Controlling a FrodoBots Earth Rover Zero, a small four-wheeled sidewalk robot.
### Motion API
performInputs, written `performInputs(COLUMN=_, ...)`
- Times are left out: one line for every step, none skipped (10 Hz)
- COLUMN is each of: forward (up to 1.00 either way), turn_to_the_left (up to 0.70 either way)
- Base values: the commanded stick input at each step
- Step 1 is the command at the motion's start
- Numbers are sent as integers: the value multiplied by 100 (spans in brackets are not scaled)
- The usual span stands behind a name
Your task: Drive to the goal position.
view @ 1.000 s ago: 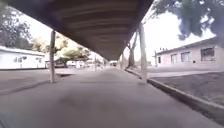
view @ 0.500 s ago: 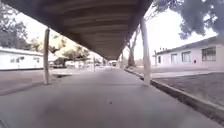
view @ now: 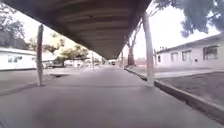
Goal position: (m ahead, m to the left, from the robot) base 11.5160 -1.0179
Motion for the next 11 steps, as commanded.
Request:
performInputs(forward=70, turn_to_the_left=0)
performInputs(forward=70, turn_to_the_left=0)
performInputs(forward=70, turn_to_the_left=0)
performInputs(forward=70, turn_to_the_left=0)
performInputs(forward=70, turn_to_the_left=0)
performInputs(forward=70, turn_to_the_left=0)
performInputs(forward=70, turn_to_the_left=0)
performInputs(forward=70, turn_to_the_left=0)
performInputs(forward=70, turn_to_the_left=0)
performInputs(forward=70, turn_to_the_left=0)
performInputs(forward=70, turn_to_the_left=0)
